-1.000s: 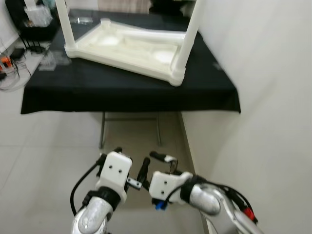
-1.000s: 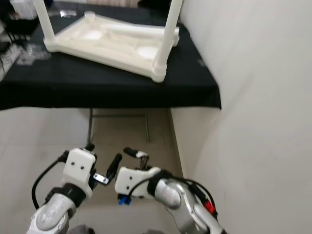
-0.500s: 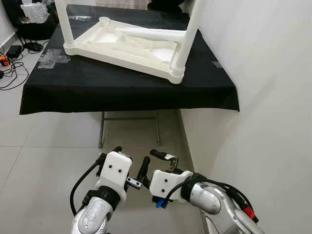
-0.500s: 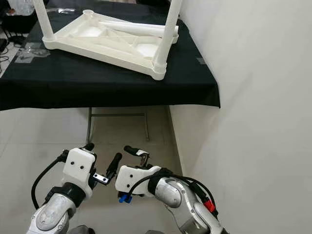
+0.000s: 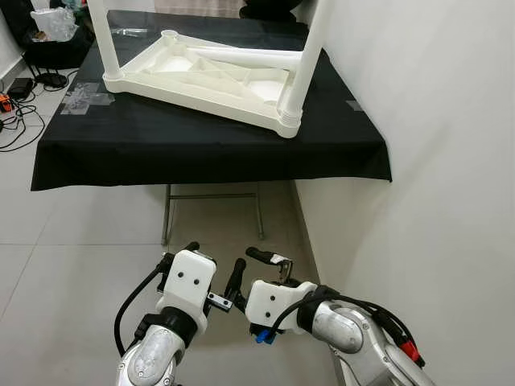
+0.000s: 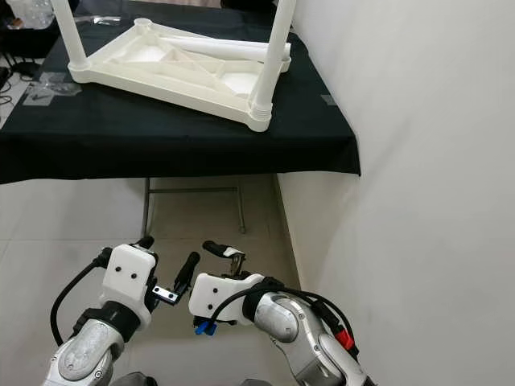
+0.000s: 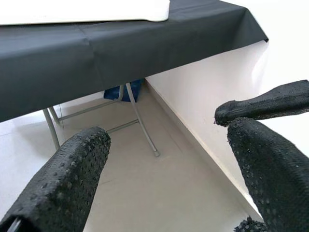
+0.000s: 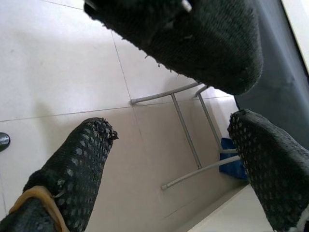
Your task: Building children table
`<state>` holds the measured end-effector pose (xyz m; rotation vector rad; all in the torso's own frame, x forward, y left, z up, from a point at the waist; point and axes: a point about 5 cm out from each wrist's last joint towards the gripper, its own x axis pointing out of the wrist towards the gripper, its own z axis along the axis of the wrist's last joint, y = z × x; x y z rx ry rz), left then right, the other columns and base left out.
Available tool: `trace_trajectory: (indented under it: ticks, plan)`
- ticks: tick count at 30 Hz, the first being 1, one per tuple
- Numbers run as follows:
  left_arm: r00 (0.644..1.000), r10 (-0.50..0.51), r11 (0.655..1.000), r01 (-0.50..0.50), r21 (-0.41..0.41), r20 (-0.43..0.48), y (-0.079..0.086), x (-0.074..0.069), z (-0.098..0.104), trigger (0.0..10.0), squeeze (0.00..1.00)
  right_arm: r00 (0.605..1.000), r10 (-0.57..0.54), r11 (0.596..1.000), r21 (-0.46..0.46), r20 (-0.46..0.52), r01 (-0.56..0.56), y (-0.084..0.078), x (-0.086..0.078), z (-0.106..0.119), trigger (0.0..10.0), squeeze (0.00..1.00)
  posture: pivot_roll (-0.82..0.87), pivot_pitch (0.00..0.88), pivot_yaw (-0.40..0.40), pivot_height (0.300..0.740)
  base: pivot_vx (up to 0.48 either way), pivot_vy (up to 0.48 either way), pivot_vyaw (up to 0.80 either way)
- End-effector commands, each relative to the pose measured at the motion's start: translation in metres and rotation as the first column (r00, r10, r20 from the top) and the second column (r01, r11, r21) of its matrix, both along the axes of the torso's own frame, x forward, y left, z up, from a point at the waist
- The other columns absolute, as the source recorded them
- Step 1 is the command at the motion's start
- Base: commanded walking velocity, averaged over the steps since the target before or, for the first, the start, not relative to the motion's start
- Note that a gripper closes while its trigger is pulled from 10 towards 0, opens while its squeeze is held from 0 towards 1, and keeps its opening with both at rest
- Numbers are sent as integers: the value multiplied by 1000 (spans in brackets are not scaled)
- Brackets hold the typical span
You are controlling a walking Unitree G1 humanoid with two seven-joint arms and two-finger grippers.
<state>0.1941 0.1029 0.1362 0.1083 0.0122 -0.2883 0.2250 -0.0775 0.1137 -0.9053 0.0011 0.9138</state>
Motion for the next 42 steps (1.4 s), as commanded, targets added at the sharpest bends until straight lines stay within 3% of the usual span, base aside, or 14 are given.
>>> trace_trajectory:
  ticks: [1, 42]
  plan:
    - [1000, -4, 1000, 4, -1, -18, -2, 0, -4, 10000, 0, 1000, 0, 1000, -1, -9, 0, -2, -1, -1, 10000, 0, -41, 118, -128, 740, 0, 0, 0]
    - [1000, -18, 1000, 18, -8, -7, -9, 2, -3, 10000, 0, 1000, -6, 1000, -7, -10, 6, -7, 1, 0, 10000, 0, -66, 129, -152, 740, 0, 0, 0]
